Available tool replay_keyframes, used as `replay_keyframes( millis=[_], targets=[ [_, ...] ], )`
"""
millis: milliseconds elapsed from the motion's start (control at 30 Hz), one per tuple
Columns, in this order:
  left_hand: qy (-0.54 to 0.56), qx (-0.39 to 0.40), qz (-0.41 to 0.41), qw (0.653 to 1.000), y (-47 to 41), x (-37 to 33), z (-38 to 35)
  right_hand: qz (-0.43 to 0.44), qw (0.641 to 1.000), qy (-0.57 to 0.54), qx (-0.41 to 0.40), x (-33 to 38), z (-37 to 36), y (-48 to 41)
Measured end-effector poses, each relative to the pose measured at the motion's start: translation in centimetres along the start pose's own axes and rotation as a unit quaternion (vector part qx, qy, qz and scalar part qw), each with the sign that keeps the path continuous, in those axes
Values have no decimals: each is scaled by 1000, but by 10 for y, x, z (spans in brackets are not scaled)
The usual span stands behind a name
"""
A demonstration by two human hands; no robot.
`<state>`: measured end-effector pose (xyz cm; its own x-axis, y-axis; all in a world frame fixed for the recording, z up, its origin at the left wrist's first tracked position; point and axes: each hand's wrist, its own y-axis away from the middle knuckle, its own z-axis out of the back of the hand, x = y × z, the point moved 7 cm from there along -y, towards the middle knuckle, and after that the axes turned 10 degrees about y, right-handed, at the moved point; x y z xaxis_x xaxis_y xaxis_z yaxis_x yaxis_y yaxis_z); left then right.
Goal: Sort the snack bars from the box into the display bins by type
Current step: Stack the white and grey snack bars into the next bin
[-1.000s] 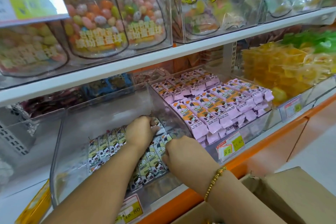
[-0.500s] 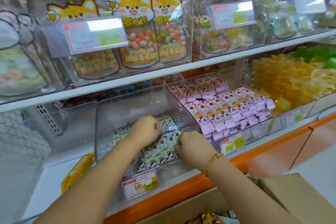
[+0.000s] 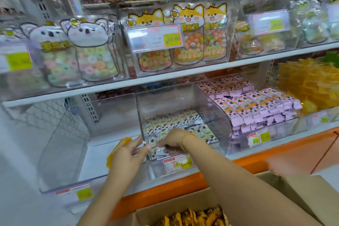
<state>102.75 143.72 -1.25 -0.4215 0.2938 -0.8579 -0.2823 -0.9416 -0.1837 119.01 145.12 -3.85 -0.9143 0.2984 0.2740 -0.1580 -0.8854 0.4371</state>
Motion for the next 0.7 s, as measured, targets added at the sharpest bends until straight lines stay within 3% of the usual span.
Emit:
replay_keyframes(
  millis=[133,300,500,567,700],
  targets=[
    [55,-15,-9,998,-3,4,1,-51,991,-121,15,3,1,-24],
    [108,-61,-6,992,3,10,3,-21,989,126,-81,15,23,-43],
    [174,-71,9,982,2,17,2,87,954,238,-162,26,58,-65],
    [175,-73,10,982,1,18,2,101,953,213,-190,36,59,-75],
    [158,-79,0,984,2,17,2,81,979,4,-188,42,49,-91]
  ],
)
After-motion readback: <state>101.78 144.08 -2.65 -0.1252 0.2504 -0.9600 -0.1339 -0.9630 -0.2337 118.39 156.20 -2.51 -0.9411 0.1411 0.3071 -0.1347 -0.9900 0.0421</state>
